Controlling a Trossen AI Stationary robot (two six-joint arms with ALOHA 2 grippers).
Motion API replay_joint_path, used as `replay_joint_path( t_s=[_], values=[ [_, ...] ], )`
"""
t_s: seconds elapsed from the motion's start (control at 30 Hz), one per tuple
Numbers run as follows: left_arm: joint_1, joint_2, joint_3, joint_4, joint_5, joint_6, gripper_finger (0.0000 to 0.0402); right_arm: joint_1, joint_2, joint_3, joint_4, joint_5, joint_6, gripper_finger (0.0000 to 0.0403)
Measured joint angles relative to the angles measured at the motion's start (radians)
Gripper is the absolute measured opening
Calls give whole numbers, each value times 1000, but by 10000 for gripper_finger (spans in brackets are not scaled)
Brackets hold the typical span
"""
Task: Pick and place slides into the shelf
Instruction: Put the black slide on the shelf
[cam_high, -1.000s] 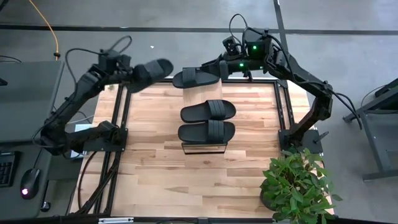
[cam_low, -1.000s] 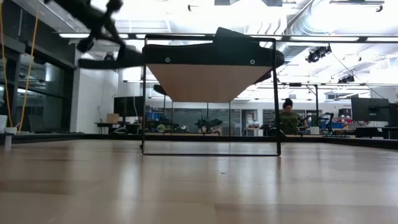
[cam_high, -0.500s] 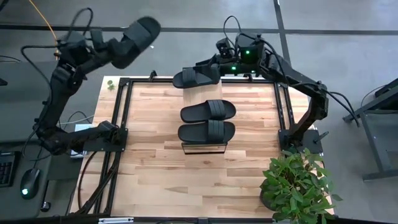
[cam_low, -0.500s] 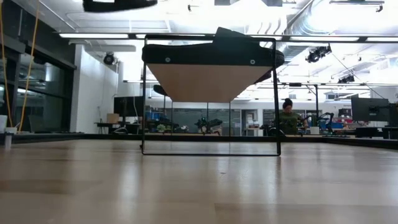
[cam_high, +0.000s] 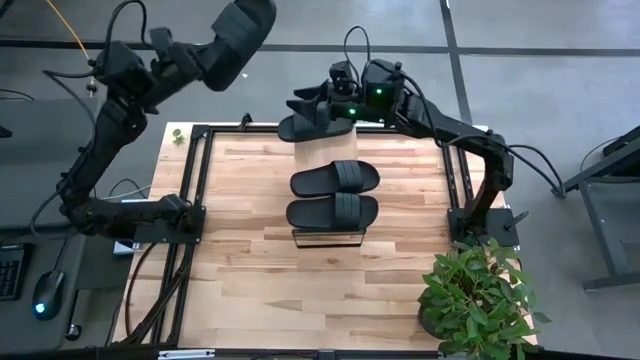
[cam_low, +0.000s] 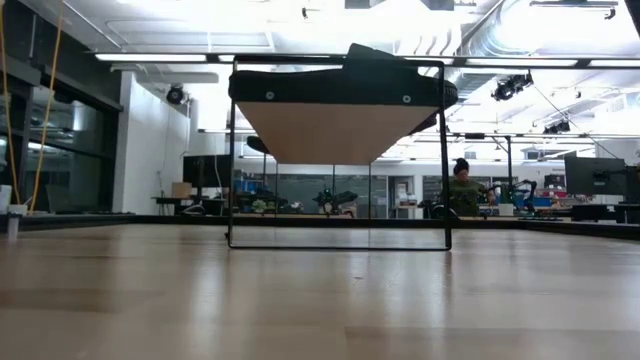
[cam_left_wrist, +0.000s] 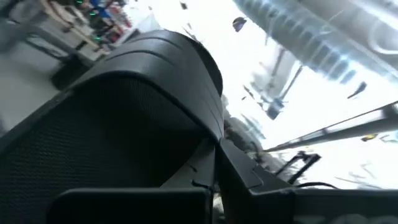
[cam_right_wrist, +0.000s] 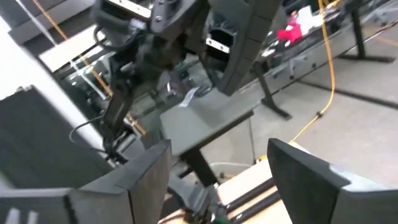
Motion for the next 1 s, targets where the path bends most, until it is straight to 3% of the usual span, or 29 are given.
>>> replay_joint_path(
  t_s=[0.2, 0.63, 1.0],
  values=[
    [-118, 77, 0, 156, -87, -14, 0, -4, 30, 0, 63, 73, -1, 261],
    [-304, 225, 0, 351, -141, -22, 0, -10, 44, 0, 66, 101, 1, 261],
    [-360, 262, 0, 380, -173, -25, 0, -11, 44, 0, 62, 100, 6, 261]
  ],
)
